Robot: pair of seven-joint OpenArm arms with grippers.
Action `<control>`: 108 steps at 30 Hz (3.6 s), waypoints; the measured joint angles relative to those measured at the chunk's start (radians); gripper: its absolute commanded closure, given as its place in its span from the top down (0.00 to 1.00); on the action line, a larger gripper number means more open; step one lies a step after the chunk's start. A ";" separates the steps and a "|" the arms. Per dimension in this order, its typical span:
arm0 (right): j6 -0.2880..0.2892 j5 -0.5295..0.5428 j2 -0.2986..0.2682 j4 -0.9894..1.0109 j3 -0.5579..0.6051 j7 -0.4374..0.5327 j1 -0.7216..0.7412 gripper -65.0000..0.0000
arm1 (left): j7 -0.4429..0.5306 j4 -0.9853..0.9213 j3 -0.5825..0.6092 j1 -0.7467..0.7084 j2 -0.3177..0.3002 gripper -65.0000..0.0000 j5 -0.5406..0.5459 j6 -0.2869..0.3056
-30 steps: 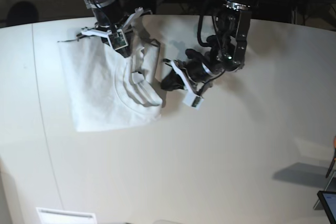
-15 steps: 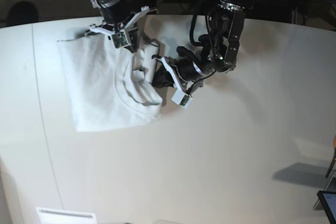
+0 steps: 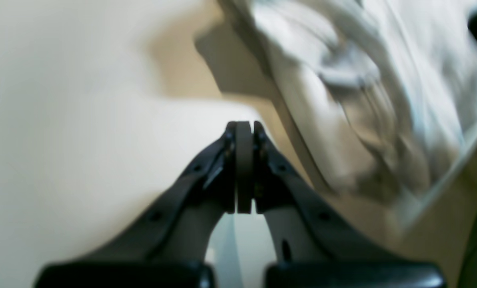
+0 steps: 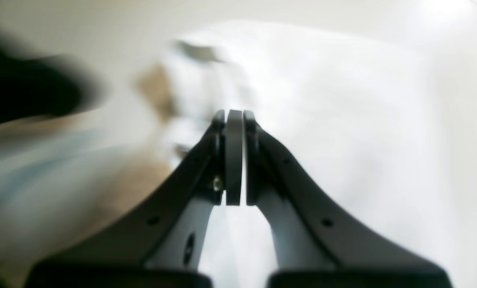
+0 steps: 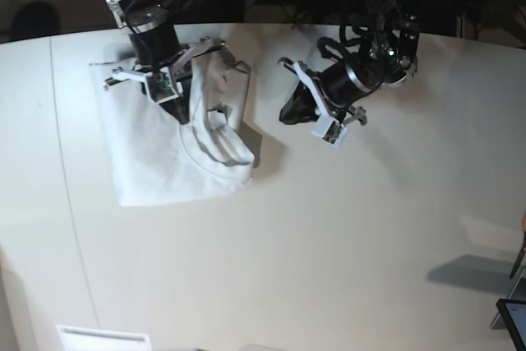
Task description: Fold the T-shirt properly
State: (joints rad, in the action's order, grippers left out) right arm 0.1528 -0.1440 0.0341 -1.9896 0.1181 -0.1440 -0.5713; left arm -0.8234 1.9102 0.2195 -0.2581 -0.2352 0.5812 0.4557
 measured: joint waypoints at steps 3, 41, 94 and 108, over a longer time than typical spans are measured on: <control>0.003 0.000 0.003 0.003 -0.096 0.048 0.029 0.00 | 0.024 0.096 0.005 -0.013 0.006 0.00 0.007 0.008; 0.123 0.055 0.057 0.036 -0.489 -0.169 0.077 0.00 | 0.188 -0.259 0.398 0.250 0.108 0.00 -0.112 0.002; 0.424 0.450 -0.085 0.041 -0.486 -0.169 0.022 0.00 | 0.242 -0.541 0.388 0.336 0.118 0.00 -0.059 0.035; 0.423 0.449 -0.078 0.024 -0.487 -0.251 0.124 0.00 | 0.185 -0.329 0.298 0.330 0.116 0.00 -0.111 -0.006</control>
State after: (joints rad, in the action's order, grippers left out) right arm 0.5755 0.3050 -0.0441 -1.9652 -0.3687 -0.3954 -0.4473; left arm -0.6388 1.5814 0.5175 0.0719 -0.1188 0.4698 0.4492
